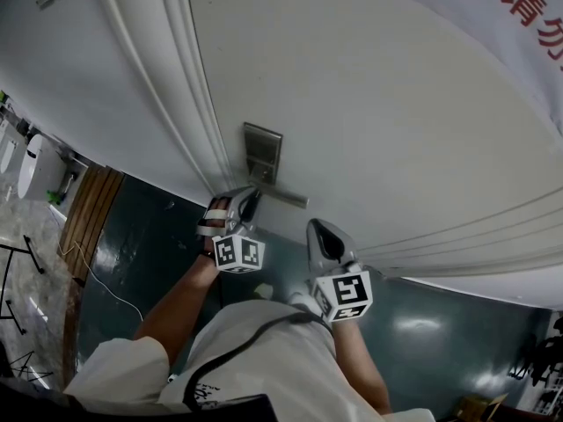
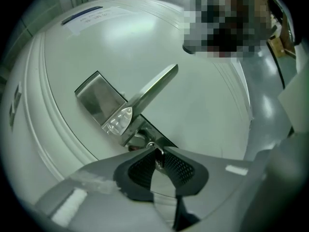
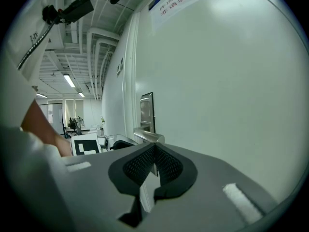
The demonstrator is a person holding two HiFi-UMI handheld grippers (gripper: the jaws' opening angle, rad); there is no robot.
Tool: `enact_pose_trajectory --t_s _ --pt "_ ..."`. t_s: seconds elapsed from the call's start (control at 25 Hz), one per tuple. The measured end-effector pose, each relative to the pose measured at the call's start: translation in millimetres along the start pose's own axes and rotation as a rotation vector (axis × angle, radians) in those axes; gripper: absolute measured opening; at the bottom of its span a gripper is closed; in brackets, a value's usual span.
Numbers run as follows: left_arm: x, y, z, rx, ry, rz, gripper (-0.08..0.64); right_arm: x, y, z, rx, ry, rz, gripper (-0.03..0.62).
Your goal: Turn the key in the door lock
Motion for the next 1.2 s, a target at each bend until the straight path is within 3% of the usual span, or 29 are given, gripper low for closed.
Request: enact_pose_trajectory --t_s 0.64,1.2 --pt "-4 1 -6 -0.007 -0.469 -0.029 0.046 7 -6 -2 0.006 -0.004 -0.011 0.009" --pt "-13 0 -4 -0.013 -0.702 -0.031 0.044 7 -9 0 0.015 0.001 -0.008 0.009"
Point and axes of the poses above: the fingertips, and each gripper's own axes: y forward along the fingers, x to its right, z out of its top, the point moved 10 cm from there along -y, backward along the fingers, and after that the axes turned 6 degrees about y, right-handed, at the moved point
